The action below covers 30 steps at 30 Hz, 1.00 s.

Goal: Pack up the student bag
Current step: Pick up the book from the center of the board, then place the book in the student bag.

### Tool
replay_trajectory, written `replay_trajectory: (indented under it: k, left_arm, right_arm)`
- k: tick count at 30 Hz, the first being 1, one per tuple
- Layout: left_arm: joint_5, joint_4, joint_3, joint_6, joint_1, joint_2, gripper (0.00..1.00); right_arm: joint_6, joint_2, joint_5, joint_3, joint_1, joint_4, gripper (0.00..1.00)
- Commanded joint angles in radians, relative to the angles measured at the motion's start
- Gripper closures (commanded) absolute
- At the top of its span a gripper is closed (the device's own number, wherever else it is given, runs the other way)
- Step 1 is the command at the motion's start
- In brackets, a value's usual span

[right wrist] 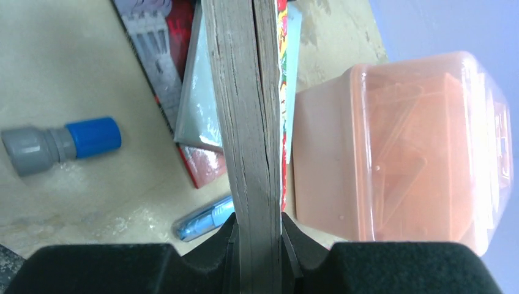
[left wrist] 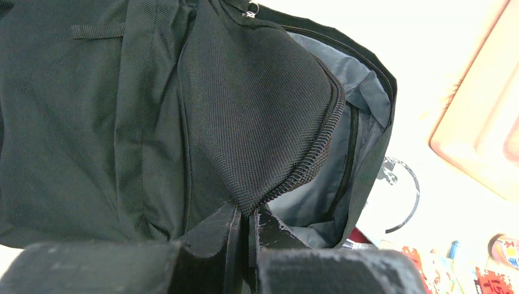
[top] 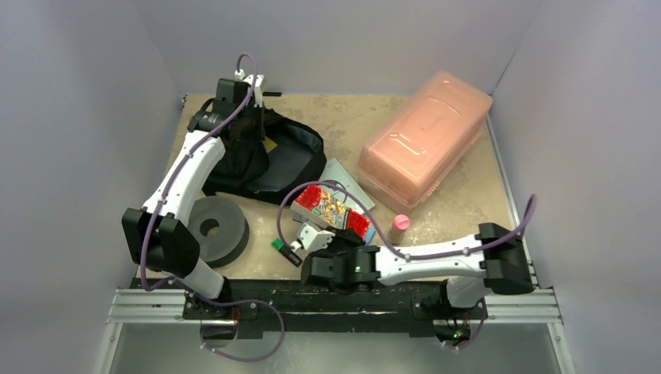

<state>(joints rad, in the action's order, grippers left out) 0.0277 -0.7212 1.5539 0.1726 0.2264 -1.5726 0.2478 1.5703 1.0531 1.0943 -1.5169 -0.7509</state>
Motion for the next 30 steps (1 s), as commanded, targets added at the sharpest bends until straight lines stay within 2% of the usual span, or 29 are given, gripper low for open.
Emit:
replay_trajectory:
  k: [1,6,10,13,24,30]
  left_arm:
    - [0.003,0.034,0.02,-0.012,-0.003,0.054,1.0]
    - [0.005,0.025,0.031,-0.021,-0.004,0.059,1.0]
    - [0.006,0.029,0.024,-0.027,-0.003,0.071,1.0]
    - [0.011,0.013,0.037,-0.031,-0.003,0.075,1.0]
    - [0.012,0.025,0.019,-0.05,-0.004,0.123,1.0]
    - [0.029,0.019,0.026,-0.045,-0.004,0.122,1.0]
  right_arm:
    - [-0.229,-0.16,-0.026,-0.062,0.062,0.279,1.0]
    - [-0.552,-0.224,-0.162,-0.082,0.203,0.554,1.0]
    - [-0.84,-0.18,-0.26,-0.088,0.292,0.729,1.0]
    - [-0.994,-0.135,-0.304,-0.077,0.337,0.874,1.0]
    - [-1.284,0.156,-0.394,0.122,0.426,1.05,1.0]
    - [-1.383,0.349,-0.347,0.298,0.463,1.084,1.0]
